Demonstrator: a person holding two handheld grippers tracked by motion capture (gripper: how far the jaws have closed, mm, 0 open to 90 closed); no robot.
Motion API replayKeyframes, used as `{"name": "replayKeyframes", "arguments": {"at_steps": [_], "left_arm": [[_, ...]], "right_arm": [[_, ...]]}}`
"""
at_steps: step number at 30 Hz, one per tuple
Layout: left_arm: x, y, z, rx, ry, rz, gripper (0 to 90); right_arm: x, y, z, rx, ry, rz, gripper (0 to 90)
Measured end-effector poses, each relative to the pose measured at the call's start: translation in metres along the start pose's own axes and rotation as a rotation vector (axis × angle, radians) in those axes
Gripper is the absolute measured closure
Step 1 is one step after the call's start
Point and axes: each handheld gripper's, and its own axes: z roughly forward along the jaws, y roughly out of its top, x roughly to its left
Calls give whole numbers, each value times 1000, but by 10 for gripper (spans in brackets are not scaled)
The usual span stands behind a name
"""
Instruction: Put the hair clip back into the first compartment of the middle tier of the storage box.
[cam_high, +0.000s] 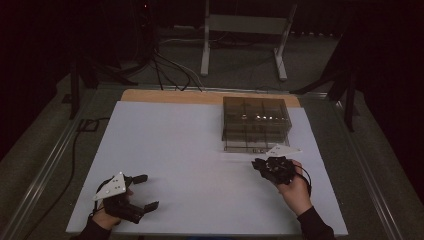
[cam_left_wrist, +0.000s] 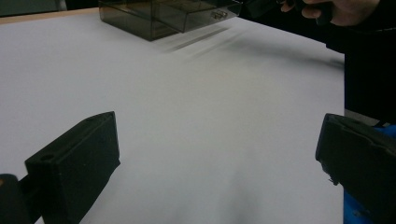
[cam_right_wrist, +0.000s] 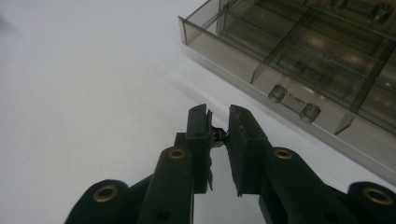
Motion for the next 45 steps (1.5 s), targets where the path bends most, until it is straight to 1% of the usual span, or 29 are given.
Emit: {"name": "replayKeyframes", "arguments": {"at_steps": [11,19,30,41,45], "left_arm": [[0,0,0,2,0,1,7],[-1,0,0,2,0,1,7],[-1,0,0,3,4,4,7],[-1,0,0,-2,2,3,7],[-1,0,-1,-2,3,4,7]], "right_arm": [[1,10,-1,-18,1,-10,787],[2,18,2,-25,3,-22,787],[0,32,3,-45,-2,-25,787],[-3,47,8,-51,-2,-31,786],[-4,51,10,-57,7,-20,787]]}}
